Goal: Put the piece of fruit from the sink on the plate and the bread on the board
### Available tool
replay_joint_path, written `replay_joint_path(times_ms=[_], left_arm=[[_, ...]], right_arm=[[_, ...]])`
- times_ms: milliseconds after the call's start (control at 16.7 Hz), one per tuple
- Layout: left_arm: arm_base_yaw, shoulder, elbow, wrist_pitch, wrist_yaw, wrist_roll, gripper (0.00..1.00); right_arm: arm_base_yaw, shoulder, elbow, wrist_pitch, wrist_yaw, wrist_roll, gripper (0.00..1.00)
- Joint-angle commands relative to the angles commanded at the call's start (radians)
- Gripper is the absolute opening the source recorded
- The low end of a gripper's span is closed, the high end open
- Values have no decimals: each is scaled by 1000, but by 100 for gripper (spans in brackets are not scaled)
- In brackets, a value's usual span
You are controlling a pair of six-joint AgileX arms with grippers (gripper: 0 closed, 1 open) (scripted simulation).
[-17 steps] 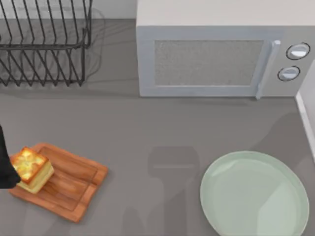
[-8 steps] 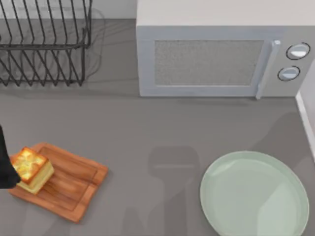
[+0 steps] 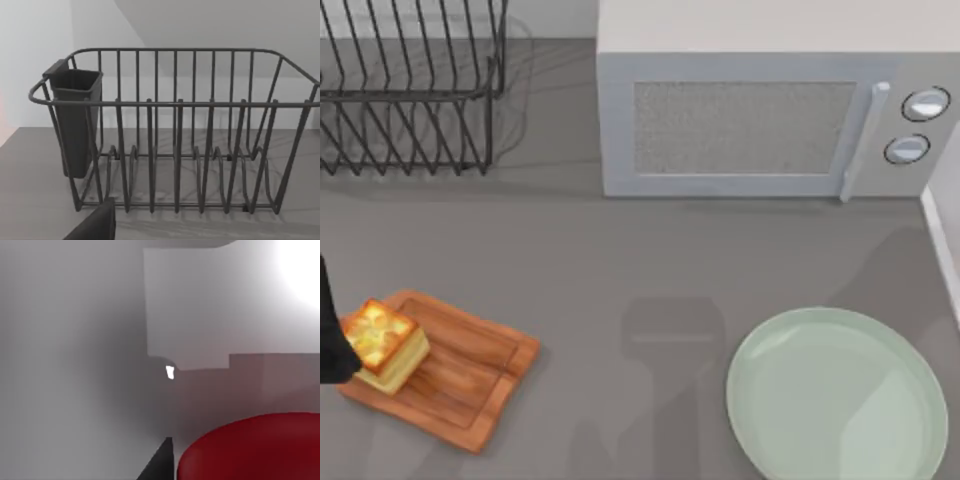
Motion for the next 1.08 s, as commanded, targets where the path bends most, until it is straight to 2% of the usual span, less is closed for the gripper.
replay_joint_path(times_ms=[420,840,1080], left_arm=[[0,0,0,0,0,0,100],[0,0,0,0,0,0,100],[0,0,0,0,0,0,100]], right_arm=[[-1,-152,106,-270,-2,-3,0],[3,-178,121,-292,-1,4,0],[47,-249,102,-326,6,69,0]])
